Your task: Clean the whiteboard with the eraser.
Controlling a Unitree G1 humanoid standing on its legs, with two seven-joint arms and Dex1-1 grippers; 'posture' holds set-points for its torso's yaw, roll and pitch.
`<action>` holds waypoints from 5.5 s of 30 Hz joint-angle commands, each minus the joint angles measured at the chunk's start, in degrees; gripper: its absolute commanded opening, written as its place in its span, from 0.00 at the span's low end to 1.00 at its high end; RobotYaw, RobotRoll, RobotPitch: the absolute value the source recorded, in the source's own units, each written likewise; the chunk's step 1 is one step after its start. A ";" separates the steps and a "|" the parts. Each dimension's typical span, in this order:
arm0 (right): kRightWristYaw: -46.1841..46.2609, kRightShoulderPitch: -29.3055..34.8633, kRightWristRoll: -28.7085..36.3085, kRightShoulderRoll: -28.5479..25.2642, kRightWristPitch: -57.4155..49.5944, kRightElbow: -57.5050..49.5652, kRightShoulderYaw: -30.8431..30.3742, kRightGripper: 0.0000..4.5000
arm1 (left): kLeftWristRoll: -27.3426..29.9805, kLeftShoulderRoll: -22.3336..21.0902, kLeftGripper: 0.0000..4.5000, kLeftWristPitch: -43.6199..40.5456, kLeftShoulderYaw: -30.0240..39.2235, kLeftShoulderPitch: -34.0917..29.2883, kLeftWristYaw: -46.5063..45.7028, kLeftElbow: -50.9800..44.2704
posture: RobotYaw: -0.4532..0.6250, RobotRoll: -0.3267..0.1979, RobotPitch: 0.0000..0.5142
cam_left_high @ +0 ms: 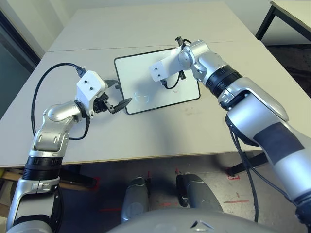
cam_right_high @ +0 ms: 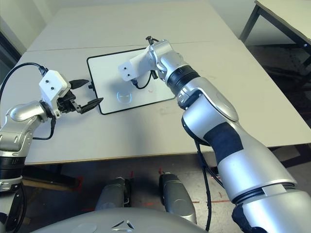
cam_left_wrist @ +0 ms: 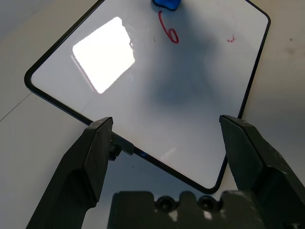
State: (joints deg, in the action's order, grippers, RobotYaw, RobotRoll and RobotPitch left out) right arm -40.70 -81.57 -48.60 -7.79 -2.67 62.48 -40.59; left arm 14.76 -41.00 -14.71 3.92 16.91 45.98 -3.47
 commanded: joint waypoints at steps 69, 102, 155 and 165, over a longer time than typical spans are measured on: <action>-4.49 6.02 -1.83 -6.73 0.77 -9.86 -3.27 0.05 | -1.03 -0.26 1.00 2.70 -0.01 0.07 0.82 3.69 | 0.40 0.62 0.16; -8.95 26.07 -7.85 -11.92 -9.97 -34.45 -1.12 0.05 | -0.77 -0.16 1.00 1.51 -0.58 1.70 2.00 3.33 | 0.38 0.62 0.18; -19.21 18.60 0.16 -15.76 -7.87 -36.42 6.18 0.04 | -0.94 0.90 1.00 -0.52 -1.69 2.16 1.87 1.70 | 0.38 0.62 0.16; -39.22 25.88 8.68 -31.96 -8.67 -58.28 11.28 0.04 | -1.29 1.93 1.00 0.20 -2.41 2.42 1.81 2.69 | 0.34 0.62 0.18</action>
State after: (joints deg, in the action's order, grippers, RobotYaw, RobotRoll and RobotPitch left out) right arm -77.67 -56.65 -41.59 -38.42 -10.16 5.54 -31.32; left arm 14.26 -39.21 -14.92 2.12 19.42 47.52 -1.22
